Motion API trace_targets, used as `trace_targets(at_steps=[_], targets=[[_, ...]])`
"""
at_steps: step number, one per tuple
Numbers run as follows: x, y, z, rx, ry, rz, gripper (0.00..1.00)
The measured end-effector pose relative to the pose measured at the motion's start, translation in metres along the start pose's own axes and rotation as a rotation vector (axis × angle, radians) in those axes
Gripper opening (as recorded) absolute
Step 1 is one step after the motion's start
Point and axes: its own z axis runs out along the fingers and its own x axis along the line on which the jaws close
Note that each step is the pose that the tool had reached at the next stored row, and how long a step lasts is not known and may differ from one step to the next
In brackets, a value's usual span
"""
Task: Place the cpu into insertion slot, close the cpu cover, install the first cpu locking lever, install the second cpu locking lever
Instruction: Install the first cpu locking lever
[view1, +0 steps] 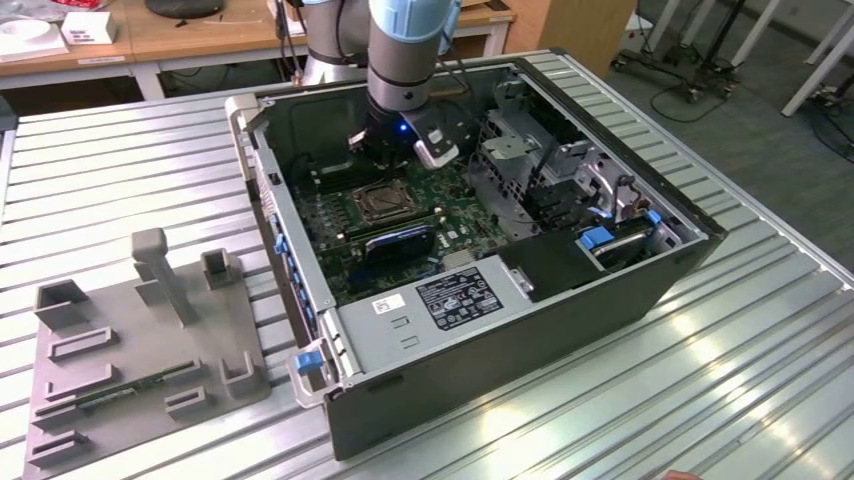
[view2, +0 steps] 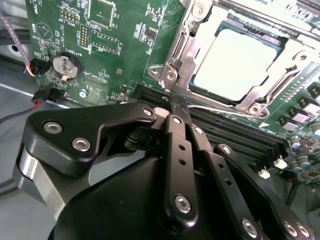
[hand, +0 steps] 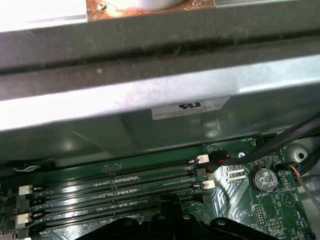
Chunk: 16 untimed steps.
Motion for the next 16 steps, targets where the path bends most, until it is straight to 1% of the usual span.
trace_targets(at_steps=[2,5,8,13,14,15,16], targets=[[-0.0002,-0.0001,0.0006,0.0053,0.0012,0.000,0.11],[-0.0002,-0.0001,0.0004,0.0065,0.0016,0.000,0.11],[-0.0004,0.0006,-0.0017,0.0087,0.0023,0.000,0.11],[-0.0005,0.0021,-0.0058,0.0158,0.0031,0.000,0.11],[-0.0006,0.0022,-0.0061,0.0203,0.0034,0.000,0.11],[-0.0006,0.0022,-0.0062,0.0286,0.0036,0.000,0.11],[-0.0006,0.0022,-0.0062,0.0401,0.0036,0.000,0.11]])
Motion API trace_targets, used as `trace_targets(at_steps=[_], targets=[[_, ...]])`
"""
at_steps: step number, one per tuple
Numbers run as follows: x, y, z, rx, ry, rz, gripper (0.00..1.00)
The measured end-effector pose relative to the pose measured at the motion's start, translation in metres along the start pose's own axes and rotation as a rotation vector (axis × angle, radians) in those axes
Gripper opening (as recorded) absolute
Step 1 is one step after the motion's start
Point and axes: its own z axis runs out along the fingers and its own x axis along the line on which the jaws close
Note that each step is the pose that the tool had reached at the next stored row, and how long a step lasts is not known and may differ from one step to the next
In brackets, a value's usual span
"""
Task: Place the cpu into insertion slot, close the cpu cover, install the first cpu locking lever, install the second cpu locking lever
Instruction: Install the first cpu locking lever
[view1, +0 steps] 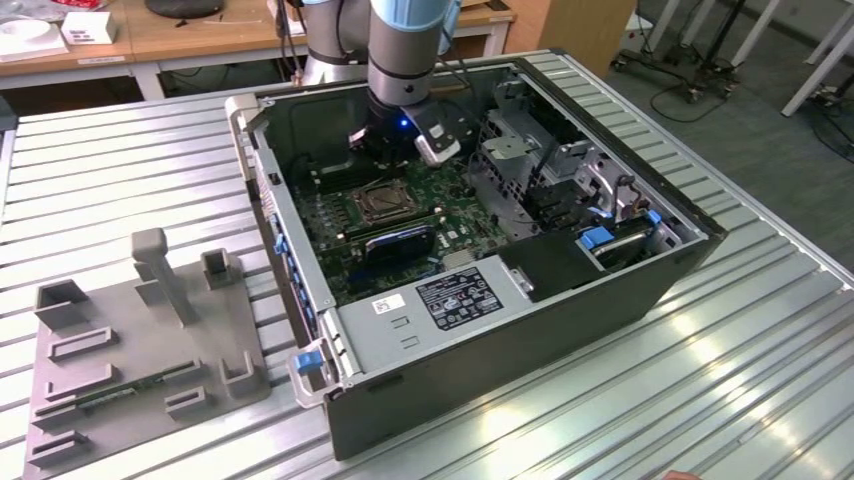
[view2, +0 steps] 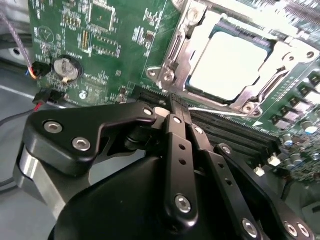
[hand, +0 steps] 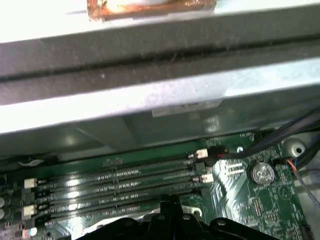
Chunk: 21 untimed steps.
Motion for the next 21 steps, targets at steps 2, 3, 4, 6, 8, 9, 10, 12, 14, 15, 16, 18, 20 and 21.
trace_targets(at_steps=[2,3,4,6,8,9,10,12,14,15,16,18,20,21], targets=[[-0.0003,0.0003,0.0001,0.0208,-0.0005,-0.001,0.11],[-0.0005,0.0005,0.0002,0.0295,-0.0010,-0.001,0.11],[-0.0007,0.0008,0.0003,0.0368,-0.0017,-0.002,0.11],[-0.0009,0.0021,0.0006,0.0428,-0.0023,-0.002,0.11],[-0.0009,0.0029,0.0007,0.0429,-0.0023,-0.002,0.11],[-0.0008,0.0030,0.0001,0.0432,-0.0022,-0.002,0.11],[-0.0009,0.0033,-0.0010,0.0430,-0.0022,-0.002,0.11],[-0.0010,0.0042,-0.0046,0.0427,-0.0023,-0.002,0.11],[-0.0011,0.0052,-0.0086,0.0427,-0.0023,-0.002,0.11],[-0.0012,0.0056,-0.0103,0.0428,-0.0023,-0.002,0.11],[-0.0012,0.0060,-0.0118,0.0427,-0.0024,-0.002,0.11],[-0.0013,0.0067,-0.0150,0.0427,-0.0023,-0.002,0.11],[-0.0014,0.0073,-0.0174,0.0427,-0.0023,-0.002,0.11],[-0.0014,0.0076,-0.0184,0.0427,-0.0023,-0.002,0.11]])
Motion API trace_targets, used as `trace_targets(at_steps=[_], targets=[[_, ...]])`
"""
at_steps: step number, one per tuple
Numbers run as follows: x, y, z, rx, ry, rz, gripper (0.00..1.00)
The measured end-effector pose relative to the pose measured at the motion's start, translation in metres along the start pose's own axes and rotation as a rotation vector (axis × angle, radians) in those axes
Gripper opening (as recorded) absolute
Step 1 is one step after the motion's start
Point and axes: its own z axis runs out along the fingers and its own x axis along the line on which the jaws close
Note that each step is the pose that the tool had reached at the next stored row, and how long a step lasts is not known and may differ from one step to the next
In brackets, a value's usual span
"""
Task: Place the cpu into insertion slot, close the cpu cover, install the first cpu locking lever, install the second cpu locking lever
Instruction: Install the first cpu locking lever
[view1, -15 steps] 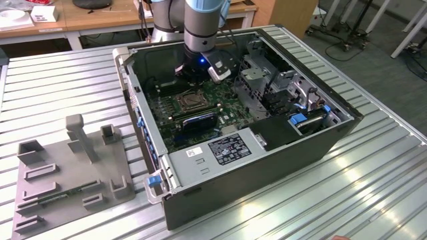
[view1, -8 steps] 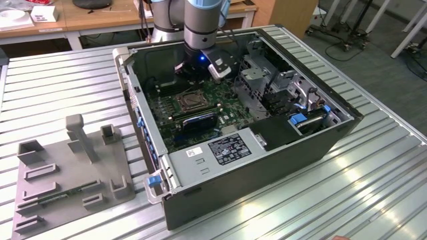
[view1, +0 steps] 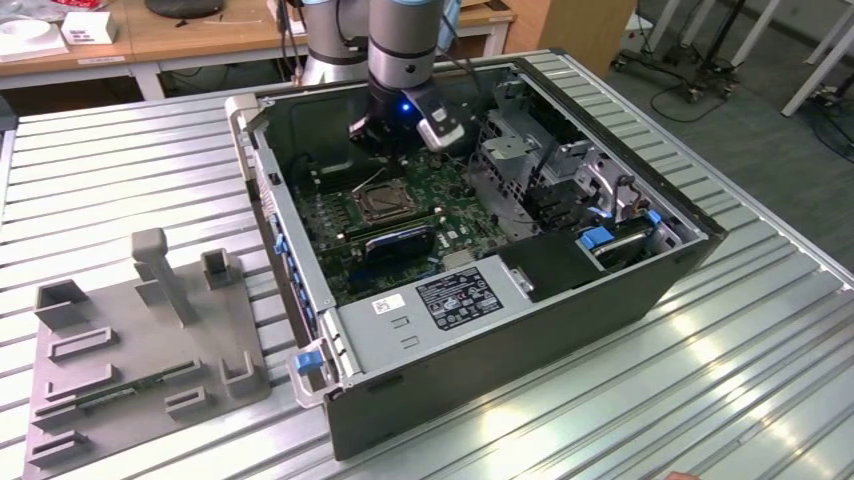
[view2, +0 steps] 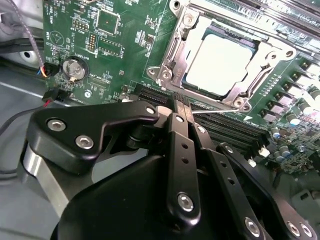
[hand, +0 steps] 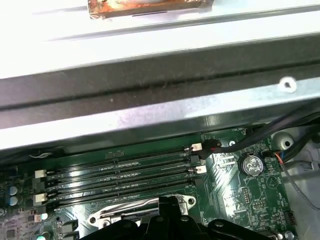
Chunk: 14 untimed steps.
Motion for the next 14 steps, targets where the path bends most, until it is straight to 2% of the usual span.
trace_targets(at_steps=[7,14], targets=[[-0.0002,0.0012,-0.0063,0.0000,0.0001,0.000,0.11],[0.0011,0.0011,-0.0067,0.0001,-0.0002,0.000,0.11]])
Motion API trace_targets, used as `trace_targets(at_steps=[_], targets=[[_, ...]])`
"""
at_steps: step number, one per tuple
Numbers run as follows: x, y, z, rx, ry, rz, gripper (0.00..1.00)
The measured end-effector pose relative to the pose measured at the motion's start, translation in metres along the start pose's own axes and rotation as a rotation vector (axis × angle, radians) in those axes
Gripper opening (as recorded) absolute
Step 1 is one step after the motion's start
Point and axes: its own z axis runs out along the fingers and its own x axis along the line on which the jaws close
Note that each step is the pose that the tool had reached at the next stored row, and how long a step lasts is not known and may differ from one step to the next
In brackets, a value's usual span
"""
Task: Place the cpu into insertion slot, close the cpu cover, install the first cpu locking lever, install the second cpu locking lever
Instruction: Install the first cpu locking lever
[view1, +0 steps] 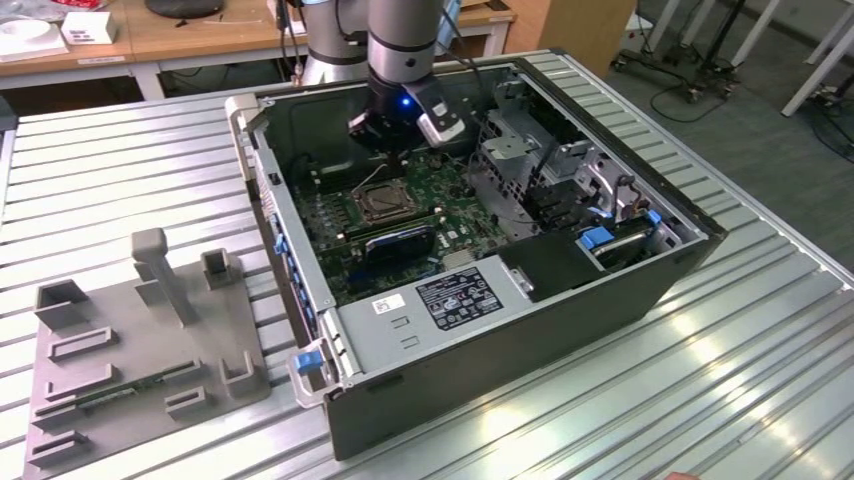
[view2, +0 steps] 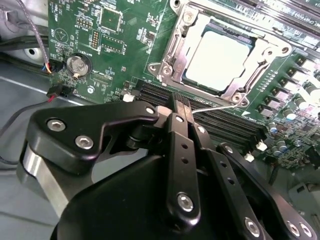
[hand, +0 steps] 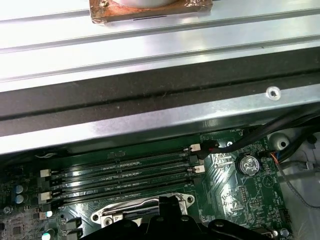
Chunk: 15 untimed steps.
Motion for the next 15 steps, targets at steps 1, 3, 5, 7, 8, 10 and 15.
trace_targets(at_steps=[1,3,5,7,8,10,15], targets=[[0.0015,-0.0003,-0.0002,-0.0001,-0.0009,0.000,0.11],[0.0056,-0.0010,-0.0003,-0.0010,-0.0045,-0.001,0.11],[0.0102,-0.0018,-0.0006,-0.0018,-0.0078,-0.002,0.11],[0.0149,-0.0026,-0.0010,-0.0024,-0.0116,-0.003,0.11],[0.0172,-0.0030,-0.0011,-0.0027,-0.0134,-0.003,0.11],[0.0211,-0.0037,-0.0014,-0.0033,-0.0167,-0.004,0.11],[0.0272,-0.0045,-0.0017,-0.0048,-0.0238,-0.005,0.11]])
